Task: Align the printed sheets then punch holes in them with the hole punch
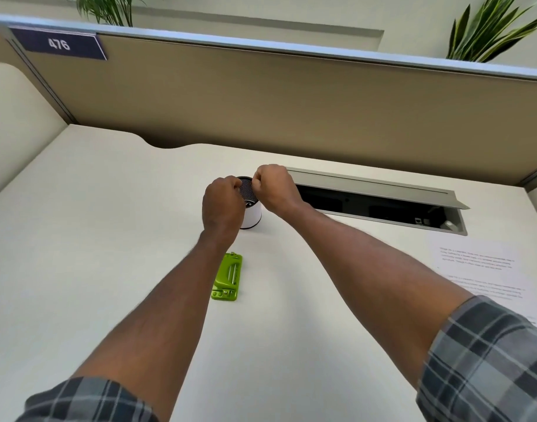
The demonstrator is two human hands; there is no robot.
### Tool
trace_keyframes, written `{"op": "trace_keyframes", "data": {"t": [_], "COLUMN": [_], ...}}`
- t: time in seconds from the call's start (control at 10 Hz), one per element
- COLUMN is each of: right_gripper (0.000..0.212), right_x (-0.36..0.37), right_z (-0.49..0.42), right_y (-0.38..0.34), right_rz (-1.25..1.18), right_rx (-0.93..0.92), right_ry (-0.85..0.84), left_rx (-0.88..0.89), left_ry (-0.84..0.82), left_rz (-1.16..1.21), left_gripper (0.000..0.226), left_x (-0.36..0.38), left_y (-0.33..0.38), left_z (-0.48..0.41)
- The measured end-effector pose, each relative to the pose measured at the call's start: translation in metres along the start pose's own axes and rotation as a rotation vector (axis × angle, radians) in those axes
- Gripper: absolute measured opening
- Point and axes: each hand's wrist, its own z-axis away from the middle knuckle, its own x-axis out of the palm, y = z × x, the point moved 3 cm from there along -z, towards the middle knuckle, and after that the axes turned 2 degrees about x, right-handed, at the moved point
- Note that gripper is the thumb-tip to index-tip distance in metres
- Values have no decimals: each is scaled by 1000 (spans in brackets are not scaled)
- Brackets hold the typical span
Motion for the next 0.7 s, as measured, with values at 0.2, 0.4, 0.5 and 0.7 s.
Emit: {"op": "trace_keyframes", "data": {"t": [0.2,0.4,0.5,0.7], "right_gripper": [28,51,47,63], "right_x": [0,7,12,12], "right_z": [20,56,75,118], "right_y": [17,43,63,99], "right_rz": [11,237,204,300], "right_rx": [12,52,76,122], "right_ry": [72,33,11,-36], "left_rx": [198,310,388,388], "left_ry": [-2,-77,-135,-286], "left_rz": [-76,-142,-167,-191], "left_gripper": [29,37,43,43], "left_x": [6,12,20,51], "left_y": [13,26,31,28], "left_z": [13,37,62,106]}}
